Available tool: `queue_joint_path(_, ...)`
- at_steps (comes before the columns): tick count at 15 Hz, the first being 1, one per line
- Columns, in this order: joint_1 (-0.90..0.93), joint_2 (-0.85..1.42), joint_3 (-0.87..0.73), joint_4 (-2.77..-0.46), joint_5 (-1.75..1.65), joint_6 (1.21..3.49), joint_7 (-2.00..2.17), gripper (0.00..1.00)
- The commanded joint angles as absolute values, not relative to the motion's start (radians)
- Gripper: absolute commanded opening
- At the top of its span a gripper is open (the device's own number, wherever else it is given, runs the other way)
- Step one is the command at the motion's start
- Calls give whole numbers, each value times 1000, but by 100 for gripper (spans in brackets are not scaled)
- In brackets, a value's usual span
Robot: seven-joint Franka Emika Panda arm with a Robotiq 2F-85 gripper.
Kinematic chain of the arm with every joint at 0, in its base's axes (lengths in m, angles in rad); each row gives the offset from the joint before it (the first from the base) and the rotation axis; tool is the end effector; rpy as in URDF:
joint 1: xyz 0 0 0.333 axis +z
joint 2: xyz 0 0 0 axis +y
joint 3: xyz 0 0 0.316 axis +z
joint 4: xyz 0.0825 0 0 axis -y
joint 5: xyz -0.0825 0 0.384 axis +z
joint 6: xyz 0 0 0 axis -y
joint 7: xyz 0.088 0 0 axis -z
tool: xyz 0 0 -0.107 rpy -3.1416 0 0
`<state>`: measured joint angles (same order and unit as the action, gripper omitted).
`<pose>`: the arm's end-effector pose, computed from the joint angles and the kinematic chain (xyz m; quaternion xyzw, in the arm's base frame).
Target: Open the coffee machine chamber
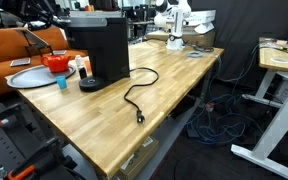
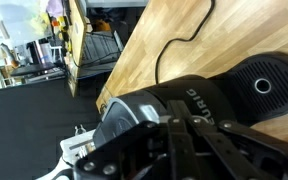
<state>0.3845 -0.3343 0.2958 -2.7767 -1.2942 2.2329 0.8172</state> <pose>0.3068 0.2001 0.3070 0.8008 0.3566 0.2361 0.4193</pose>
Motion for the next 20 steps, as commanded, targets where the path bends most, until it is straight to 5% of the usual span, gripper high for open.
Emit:
queue_joint_path(1, 363, -365, 284, -2765, -1324, 2246, 775, 0)
queue_joint_path(20, 364, -397, 290, -2651, -1318, 2223, 538, 0)
